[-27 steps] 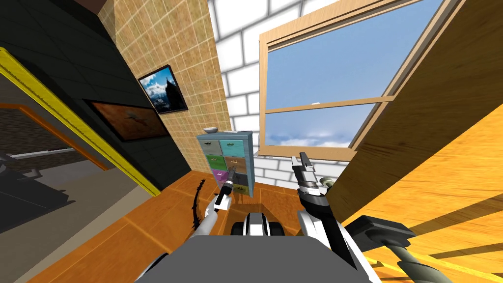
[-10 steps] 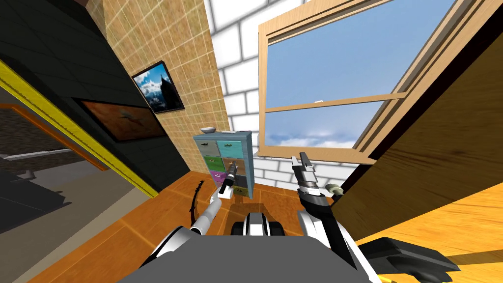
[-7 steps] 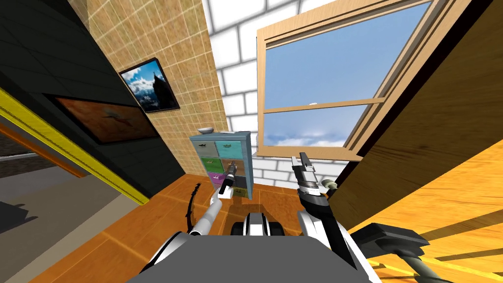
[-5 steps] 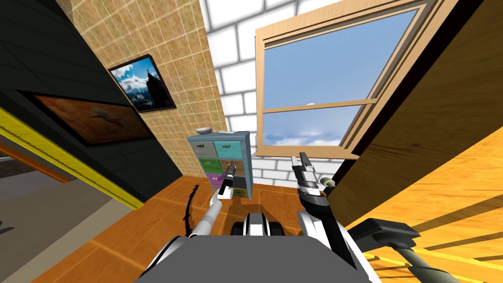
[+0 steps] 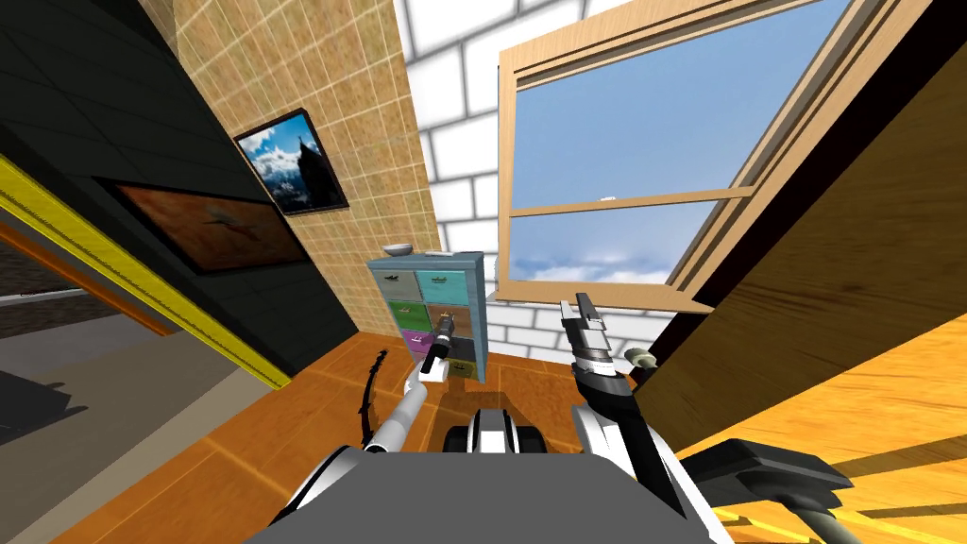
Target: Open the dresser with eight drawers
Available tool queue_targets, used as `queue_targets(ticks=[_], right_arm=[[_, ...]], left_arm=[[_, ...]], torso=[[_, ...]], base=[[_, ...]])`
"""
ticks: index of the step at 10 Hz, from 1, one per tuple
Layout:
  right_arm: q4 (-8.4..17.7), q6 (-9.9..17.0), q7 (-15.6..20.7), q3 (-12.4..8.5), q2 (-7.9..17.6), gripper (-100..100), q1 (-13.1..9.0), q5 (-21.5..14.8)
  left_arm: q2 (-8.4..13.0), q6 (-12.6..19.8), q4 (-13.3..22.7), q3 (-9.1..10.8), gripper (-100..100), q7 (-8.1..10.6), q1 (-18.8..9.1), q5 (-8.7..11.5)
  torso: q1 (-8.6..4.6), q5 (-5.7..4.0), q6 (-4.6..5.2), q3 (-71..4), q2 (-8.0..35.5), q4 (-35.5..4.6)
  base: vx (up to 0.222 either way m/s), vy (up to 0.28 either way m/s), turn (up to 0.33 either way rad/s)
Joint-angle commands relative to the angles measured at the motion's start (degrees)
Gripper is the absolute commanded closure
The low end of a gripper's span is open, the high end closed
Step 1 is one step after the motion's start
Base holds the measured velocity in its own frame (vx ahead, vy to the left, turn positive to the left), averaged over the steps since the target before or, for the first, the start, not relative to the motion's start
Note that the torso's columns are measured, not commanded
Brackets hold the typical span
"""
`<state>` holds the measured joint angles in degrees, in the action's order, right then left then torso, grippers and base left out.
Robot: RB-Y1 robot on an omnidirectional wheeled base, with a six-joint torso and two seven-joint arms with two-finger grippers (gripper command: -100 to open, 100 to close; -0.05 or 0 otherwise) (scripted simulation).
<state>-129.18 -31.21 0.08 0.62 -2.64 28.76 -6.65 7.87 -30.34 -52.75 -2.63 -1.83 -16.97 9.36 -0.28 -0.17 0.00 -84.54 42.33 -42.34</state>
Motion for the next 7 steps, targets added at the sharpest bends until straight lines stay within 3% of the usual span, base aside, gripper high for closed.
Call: queue_targets(ticks=[1,5,6,7], right_arm=[[0.00,0.00,0.00,0.00,0.00,0,0.00,0.00],[0.00,0.00,0.00,0.00,0.00,0,0.00,0.00],[0.00,0.00,0.00,0.00,0.00,0,-0.01,0.00],[0.00,0.00,0.00,0.00,0.01,0,-0.01,0.00]], left_arm=[[1.93,-1.83,2.52,-3.55,100,1.16,-1.41,1.80],[4.77,-4.46,6.68,-8.86,100,3.19,-3.72,4.67],[4.42,-3.79,5.65,-7.86,100,2.81,-3.30,4.26],[4.78,-3.08,5.45,-8.33,100,3.34,-3.94,4.39]], torso=[[0.09,0.09,0.06,0.02,0.03,0.03],[0.15,0.16,0.13,-0.03,-0.06,0.09],[0.17,0.16,0.09,-0.04,-0.07,0.12],[0.26,0.18,0.12,-0.05,-0.08,0.09]], base=[[-0.003,-0.059,0.152],[-0.009,-0.055,0.150],[-0.010,-0.024,0.041],[-0.111,0.020,0.013]])
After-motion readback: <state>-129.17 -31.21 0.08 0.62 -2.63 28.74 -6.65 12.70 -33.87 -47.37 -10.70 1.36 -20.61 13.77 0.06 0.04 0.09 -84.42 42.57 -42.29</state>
